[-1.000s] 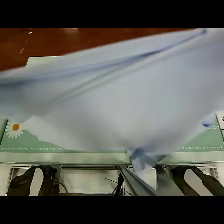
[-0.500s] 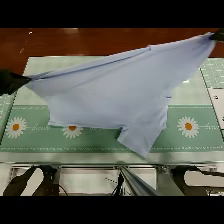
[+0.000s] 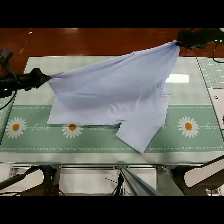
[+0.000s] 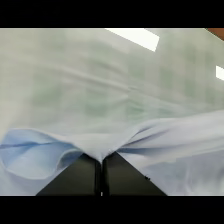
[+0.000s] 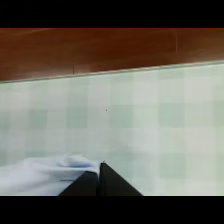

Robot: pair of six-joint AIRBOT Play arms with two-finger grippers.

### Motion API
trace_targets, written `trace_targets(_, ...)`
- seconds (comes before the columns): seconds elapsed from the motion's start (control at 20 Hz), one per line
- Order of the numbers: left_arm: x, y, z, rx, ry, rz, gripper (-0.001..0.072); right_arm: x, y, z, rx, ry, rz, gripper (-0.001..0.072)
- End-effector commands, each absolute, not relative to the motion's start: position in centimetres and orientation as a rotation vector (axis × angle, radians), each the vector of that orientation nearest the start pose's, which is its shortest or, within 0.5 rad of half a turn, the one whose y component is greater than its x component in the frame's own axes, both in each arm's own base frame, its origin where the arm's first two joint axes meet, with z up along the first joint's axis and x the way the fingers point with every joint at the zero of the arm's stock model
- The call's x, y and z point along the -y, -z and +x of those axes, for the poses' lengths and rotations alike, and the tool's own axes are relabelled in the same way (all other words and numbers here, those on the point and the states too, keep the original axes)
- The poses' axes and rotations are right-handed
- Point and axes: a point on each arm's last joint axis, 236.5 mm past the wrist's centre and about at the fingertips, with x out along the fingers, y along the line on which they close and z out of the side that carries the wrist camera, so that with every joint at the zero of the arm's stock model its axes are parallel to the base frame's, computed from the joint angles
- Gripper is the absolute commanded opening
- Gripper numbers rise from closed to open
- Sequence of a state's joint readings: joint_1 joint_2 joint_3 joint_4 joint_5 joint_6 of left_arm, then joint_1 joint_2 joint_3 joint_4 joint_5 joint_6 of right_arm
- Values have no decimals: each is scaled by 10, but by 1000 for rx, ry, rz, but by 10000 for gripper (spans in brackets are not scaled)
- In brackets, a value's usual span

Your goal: Fold the shirts.

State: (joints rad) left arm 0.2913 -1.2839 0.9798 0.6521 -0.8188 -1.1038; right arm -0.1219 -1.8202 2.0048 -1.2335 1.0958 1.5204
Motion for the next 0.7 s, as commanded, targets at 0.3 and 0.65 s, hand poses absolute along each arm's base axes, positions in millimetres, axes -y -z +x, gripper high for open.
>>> trace_targets(0.3, -31, -11, 432, -990, 240, -487, 554, 35, -69, 533, -1136, -116, 72, 417)
trace_targets(0.65, -100, 43, 287, -1423, 78, -769, 555, 131, -71, 441, -1387, 81, 179, 416)
